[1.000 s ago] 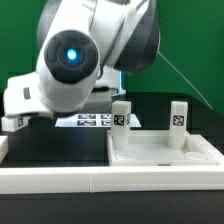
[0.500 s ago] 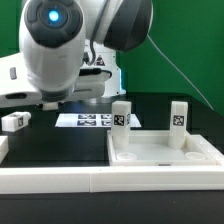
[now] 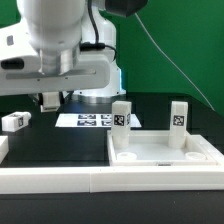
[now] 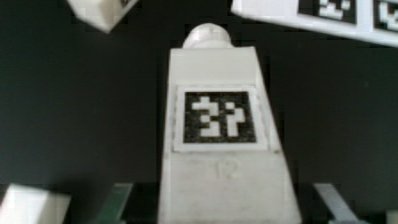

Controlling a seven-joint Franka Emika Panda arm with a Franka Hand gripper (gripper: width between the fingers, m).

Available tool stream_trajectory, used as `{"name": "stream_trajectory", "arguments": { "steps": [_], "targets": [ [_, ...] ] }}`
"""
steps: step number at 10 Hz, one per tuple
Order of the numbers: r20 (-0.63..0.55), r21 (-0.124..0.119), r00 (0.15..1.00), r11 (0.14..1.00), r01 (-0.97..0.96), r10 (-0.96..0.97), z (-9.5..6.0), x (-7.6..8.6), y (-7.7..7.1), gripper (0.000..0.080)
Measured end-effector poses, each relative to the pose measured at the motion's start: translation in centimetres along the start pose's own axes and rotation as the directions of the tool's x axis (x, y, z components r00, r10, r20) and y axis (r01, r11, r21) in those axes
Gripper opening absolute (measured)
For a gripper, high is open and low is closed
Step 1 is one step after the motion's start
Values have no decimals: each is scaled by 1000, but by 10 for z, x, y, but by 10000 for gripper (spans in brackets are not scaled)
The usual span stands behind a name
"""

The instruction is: Assemble square table

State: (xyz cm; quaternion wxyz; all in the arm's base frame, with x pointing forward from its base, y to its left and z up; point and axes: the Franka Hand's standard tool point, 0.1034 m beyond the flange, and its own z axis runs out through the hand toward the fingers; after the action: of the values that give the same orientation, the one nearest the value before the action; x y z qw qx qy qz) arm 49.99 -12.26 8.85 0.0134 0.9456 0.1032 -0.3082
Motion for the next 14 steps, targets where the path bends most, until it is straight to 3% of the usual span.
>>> {"name": "stream_trajectory", "arguments": {
  "steps": [1, 4, 5, 6, 7, 8, 11, 12, 14],
  "targets": [
    [-46, -4, 999, 1000, -2, 2, 4, -1, 1, 290],
    [-278, -29, 960, 999, -14, 6, -3, 8, 5, 291],
    [-321, -20, 947, 999, -33, 25, -16, 13, -3, 291],
    [-377, -46, 926, 998, -31, 12, -28, 24, -4, 291],
    [-399, -55, 917, 998, -31, 7, -32, 27, -5, 291],
    [-471, -80, 882, 996, -34, -8, -39, 29, -1, 291],
    [-605, -125, 796, 991, -51, -35, -36, 29, 9, 291],
    [-601, -107, 799, 992, -64, -14, -34, 30, 4, 291],
    [-611, -88, 791, 994, -65, -2, -45, 44, -23, 291]
  ]
}}
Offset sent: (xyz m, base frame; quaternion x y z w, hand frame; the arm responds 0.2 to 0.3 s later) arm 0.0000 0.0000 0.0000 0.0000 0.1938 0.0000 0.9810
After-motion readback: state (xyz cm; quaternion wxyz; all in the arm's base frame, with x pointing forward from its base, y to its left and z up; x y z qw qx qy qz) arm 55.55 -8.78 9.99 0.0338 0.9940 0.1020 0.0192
